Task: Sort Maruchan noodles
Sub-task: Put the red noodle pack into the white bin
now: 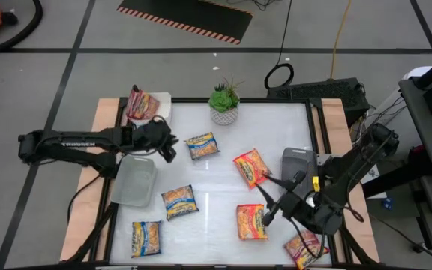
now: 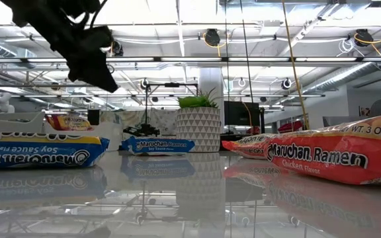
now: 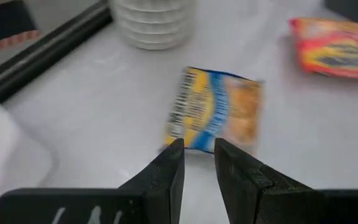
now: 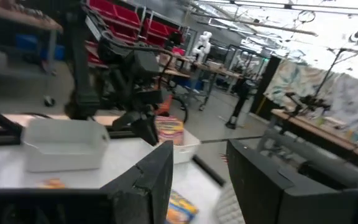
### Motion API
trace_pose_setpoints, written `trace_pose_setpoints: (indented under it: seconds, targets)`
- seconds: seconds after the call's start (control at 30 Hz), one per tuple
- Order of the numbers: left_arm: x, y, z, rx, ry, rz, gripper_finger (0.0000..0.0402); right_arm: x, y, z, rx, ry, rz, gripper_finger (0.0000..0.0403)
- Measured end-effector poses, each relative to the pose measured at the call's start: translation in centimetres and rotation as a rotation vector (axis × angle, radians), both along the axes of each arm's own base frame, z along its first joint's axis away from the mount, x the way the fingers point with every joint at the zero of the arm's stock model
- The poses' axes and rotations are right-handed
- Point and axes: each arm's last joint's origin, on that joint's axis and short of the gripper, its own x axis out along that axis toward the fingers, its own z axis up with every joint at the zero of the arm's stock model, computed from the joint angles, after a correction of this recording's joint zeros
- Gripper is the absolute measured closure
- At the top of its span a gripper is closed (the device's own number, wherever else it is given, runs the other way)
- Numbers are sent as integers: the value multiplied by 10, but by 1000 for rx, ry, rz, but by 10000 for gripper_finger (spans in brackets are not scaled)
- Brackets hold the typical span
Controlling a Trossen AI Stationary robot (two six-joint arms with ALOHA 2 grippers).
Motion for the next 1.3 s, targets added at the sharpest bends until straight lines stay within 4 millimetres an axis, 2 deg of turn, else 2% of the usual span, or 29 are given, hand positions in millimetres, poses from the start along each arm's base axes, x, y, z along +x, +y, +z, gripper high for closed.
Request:
trace_pose_setpoints:
  seconds: [0.23,0.53,1.03,1.3]
  targets:
    - [5,-34,2,-1,-34,-126,309,13,18,-19,71,-55,142,259]
    - [5,-53,4,-32,-90,-114,309,21,23,-37,329,-127,292,259]
    - [8,-83,-7,-66,-76,-115,309,20,19,-74,730,52,388,259]
    - [17,-104,-20,-94,-66,-144,309,26,24,-90,804,91,384,259]
